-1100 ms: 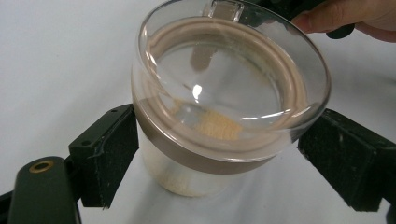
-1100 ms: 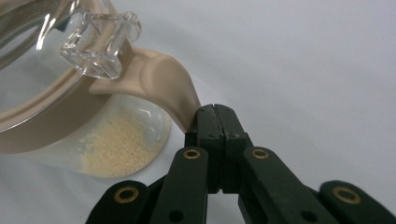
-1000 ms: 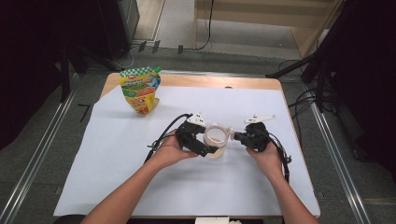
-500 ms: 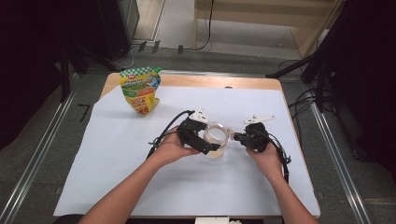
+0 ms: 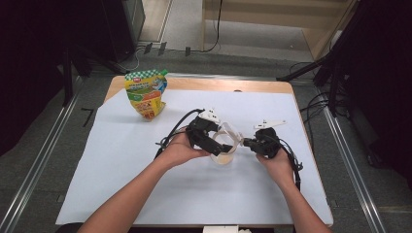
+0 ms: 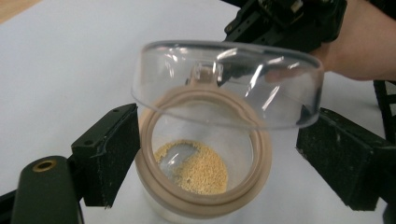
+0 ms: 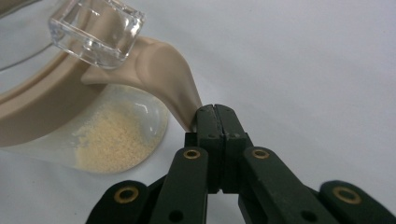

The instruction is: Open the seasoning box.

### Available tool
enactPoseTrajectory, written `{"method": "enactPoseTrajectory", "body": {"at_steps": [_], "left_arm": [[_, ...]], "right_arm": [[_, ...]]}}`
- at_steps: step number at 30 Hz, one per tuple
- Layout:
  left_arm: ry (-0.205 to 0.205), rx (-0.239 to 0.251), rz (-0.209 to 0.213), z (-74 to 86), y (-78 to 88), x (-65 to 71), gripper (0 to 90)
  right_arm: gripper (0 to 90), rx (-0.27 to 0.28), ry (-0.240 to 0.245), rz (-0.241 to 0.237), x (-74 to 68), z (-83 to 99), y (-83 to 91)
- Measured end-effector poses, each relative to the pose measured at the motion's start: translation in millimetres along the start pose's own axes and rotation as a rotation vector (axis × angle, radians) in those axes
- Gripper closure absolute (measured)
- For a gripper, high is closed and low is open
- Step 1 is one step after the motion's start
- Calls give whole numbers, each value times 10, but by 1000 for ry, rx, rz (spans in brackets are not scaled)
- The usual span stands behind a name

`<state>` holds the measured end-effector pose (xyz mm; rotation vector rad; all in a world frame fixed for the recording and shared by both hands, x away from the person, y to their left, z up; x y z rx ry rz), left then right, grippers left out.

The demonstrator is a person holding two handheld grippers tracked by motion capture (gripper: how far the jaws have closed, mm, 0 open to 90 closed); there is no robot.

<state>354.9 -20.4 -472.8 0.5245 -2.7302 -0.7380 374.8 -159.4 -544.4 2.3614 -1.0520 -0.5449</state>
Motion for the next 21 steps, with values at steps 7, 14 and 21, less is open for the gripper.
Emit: {"method": "enactPoseTrajectory", "body": {"at_steps": [7,14,21], "left_arm": [[18,-1,-21,-110,52,-32,408],[16,-5,10,-225,99,-8,761],[34,-45,71,-323,31,36,893]], "right_arm": [[900,-5,-1,-1,-8,4,5],[900,-4,0,-1,-5,3,6],[900,-5,-9,-5,-6,5,9]]}}
Point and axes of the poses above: each handheld gripper's, and its own axes: y roughly backward along the jaws, z roughly out of its underside, x roughly to its right, the point moved 8 cm from there along -y, roughly forward along the jaws, and after that the axes turned 9 degrees about x, right-handed, at the moved point
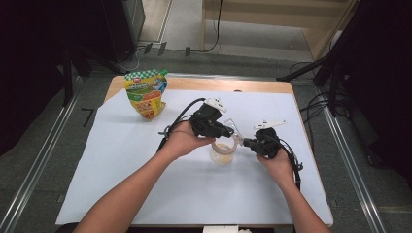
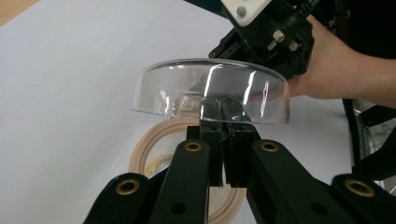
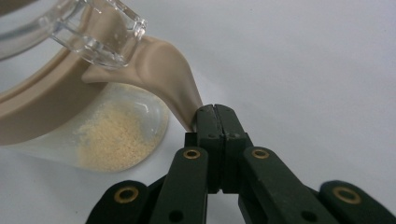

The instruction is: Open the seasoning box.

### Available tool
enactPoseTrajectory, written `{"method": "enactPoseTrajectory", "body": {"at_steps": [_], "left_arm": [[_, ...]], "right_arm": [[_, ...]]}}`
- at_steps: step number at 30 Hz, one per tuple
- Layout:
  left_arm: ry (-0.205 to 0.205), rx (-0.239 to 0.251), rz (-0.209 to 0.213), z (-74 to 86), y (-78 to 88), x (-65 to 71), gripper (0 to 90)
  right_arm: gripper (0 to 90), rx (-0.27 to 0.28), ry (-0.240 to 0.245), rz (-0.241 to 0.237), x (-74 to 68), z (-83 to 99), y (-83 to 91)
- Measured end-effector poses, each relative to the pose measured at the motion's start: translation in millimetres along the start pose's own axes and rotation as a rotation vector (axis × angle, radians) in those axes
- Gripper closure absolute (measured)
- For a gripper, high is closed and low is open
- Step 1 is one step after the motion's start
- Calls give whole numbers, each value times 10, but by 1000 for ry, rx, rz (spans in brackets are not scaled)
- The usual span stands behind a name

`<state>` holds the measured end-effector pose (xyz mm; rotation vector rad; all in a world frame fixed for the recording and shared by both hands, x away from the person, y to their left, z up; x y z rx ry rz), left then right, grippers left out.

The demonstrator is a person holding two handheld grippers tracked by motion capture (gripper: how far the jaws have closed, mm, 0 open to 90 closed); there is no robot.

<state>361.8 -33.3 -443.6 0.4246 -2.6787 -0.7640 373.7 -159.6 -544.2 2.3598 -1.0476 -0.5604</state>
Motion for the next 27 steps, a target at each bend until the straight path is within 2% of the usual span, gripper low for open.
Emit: {"method": "enactPoseTrajectory", "body": {"at_steps": [6,8,10,18,20,22,24,27], "left_arm": [[17,5,23,-95,-47,-16,896],[39,9,29,-122,-70,-38,894],[39,-1,27,-137,-98,-51,886],[44,-29,34,-114,-199,-86,864],[59,-17,39,-135,-216,-89,861],[60,-12,47,-147,-223,-85,858],[39,-26,40,-163,-249,-63,850],[34,-38,39,-150,-224,-63,836]], "right_arm": [[900,6,-1,-6,2,0,2],[900,7,-6,-6,0,-1,7],[900,9,-7,-11,1,-4,11],[900,32,-11,-25,-6,-30,69],[900,39,-14,-29,-7,-37,78],[900,42,-12,-31,-7,-40,85],[895,46,-9,-31,-16,-49,111],[888,50,-6,-32,-24,-50,141]]}}
Point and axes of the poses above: each handheld gripper's, and its own axes: y roughly backward along the jaws, z roughly out of its underside, x roughly to its right, the point moved 8 cm from there along -y, roughly forward along the jaws, and after that the axes turned 9 degrees about x, right-handed, at the moved point
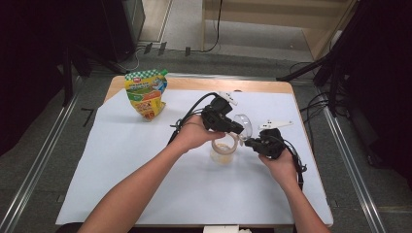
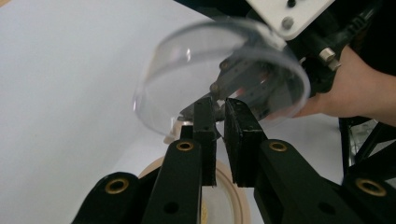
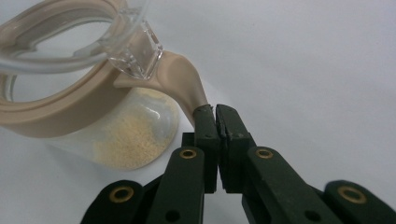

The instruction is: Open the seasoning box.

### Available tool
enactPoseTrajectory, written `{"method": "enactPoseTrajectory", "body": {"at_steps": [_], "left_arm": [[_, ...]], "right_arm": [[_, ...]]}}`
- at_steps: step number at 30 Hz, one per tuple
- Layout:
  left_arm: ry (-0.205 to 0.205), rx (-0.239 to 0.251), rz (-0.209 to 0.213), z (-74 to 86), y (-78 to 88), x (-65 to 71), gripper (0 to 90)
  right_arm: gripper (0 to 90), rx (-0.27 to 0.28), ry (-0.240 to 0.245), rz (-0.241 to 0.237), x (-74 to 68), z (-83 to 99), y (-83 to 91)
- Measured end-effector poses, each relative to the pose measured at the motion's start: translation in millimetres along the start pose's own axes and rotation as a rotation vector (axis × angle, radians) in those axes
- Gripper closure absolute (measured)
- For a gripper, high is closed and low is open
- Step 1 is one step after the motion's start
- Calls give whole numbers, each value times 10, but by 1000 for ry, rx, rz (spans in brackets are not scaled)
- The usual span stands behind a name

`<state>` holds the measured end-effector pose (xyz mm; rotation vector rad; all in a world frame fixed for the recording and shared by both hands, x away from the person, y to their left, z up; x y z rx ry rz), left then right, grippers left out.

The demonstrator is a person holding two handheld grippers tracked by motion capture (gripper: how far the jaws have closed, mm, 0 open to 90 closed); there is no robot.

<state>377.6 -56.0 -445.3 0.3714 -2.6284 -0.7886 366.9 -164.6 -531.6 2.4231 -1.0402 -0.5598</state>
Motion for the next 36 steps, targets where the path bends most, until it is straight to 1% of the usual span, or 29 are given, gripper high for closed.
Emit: {"method": "enactPoseTrajectory", "body": {"at_steps": [1,2,5,6,8,9,12,13,14,16,17,18,19,21,22,23,24,26,27,28,30,31,32,33,34,35,36], "left_arm": [[2,0,2,5,14,-1,829],[-4,-1,1,9,38,-3,821],[-3,5,7,15,71,7,790],[3,2,23,30,95,20,776],[5,-4,28,49,107,21,742],[11,-15,31,94,131,16,718],[8,-9,35,136,165,13,692],[22,2,36,163,190,13,692],[27,12,31,213,237,6,651],[29,14,27,240,264,5,645],[35,17,24,291,322,-1,626],[35,17,24,291,322,-1,617],[44,25,20,335,386,-7,613],[47,28,17,351,409,-13,594],[58,31,11,396,474,-27,583],[58,31,11,396,474,-27,575],[58,27,3,431,517,-40,564],[56,28,-1,462,545,-42,562],[54,24,-8,501,573,-46,540],[52,22,-15,533,599,-58,537],[65,26,-19,566,640,-64,520],[65,26,-19,566,640,-64,517],[74,37,-21,605,709,-66,512],[74,37,-21,605,709,-66,510],[75,44,-31,637,775,-75,508],[75,44,-31,637,775,-75,504],[85,63,-32,654,838,-97,496]], "right_arm": [[885,-1,10,0,2,1,9],[881,1,9,0,-4,0,24],[870,14,8,2,-16,-12,78],[866,17,10,-1,-21,-13,94],[864,18,9,1,-22,-12,107],[845,26,12,-5,-41,-8,138],[824,24,10,-5,-61,4,169],[815,22,11,-7,-69,12,189],[787,24,17,-2,-68,25,241],[777,21,11,4,-67,32,268],[752,30,1,0,-75,33,318],[741,35,4,2,-77,35,341],[719,42,0,-6,-91,36,358],[702,42,-4,-12,-104,48,379],[670,41,-2,-23,-147,80,414],[670,41,-2,-23,-147,80,414],[638,41,13,-30,-196,105,441],[628,44,17,-36,-216,109,447],[605,50,22,-50,-272,116,450],[604,49,22,-51,-286,118,447],[583,45,22,-60,-322,116,427],[583,45,22,-60,-322,116,427],[574,31,0,-81,-361,113,393],[574,31,0,-81,-361,113,393],[570,26,9,-91,-403,110,365],[567,19,14,-93,-430,111,351],[560,15,32,-98,-451,114,334]]}}
Point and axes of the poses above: each handheld gripper's, and its own axes: y roughly backward along the jaws, z roughly out of its underside, x roughly to its right, the point moved 8 cm from there along -y, roughly forward along the jaws, and after that the axes turned 9 degrees about x, right-handed, at the moved point
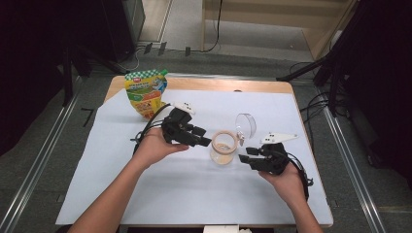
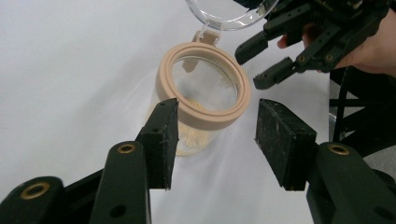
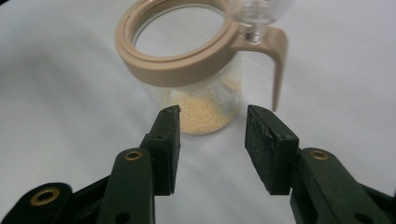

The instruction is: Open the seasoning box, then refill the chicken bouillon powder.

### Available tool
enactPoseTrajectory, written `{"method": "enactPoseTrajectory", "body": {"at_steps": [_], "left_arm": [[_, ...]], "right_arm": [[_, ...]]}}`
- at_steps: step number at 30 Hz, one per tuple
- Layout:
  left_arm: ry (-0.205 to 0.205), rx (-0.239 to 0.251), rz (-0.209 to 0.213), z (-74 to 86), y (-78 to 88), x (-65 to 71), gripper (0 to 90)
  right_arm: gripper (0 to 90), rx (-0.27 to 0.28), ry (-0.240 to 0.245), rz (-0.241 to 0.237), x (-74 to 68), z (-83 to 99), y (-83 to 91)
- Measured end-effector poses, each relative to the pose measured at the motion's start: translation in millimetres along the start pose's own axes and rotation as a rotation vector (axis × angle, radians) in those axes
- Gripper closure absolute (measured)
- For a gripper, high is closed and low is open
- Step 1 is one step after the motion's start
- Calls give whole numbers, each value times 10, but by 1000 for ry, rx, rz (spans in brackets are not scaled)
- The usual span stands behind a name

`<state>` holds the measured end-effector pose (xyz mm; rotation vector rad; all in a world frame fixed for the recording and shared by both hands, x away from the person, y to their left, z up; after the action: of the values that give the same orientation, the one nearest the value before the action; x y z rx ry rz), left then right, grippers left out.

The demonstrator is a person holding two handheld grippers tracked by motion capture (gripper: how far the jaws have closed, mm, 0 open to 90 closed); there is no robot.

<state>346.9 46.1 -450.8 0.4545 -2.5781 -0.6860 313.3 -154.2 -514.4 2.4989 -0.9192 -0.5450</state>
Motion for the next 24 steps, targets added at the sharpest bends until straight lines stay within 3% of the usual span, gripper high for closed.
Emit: {"method": "enactPoseTrajectory", "body": {"at_steps": [7,14,20,24], "left_arm": [[19,12,-42,44,179,-151,469],[83,38,-65,100,442,-344,445],[104,49,-137,180,645,-564,442],[130,57,-178,251,774,-723,443]], "right_arm": [[552,-39,57,-28,-110,26,-79],[546,-37,73,-28,-125,17,-87],[545,-53,91,-31,-134,33,-131],[545,-86,137,-46,-196,73,-183]]}}
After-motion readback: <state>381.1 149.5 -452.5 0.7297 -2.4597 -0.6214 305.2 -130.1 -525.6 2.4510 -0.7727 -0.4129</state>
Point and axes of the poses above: each handheld gripper's, and its own axes: y roughly backward along the jaws, z roughly out of its underside, x roughly to its right, the point moved 8 cm from there along -y, roughly forward along the jaws, and after that the axes turned 9 degrees about x, right-handed, at the moved point
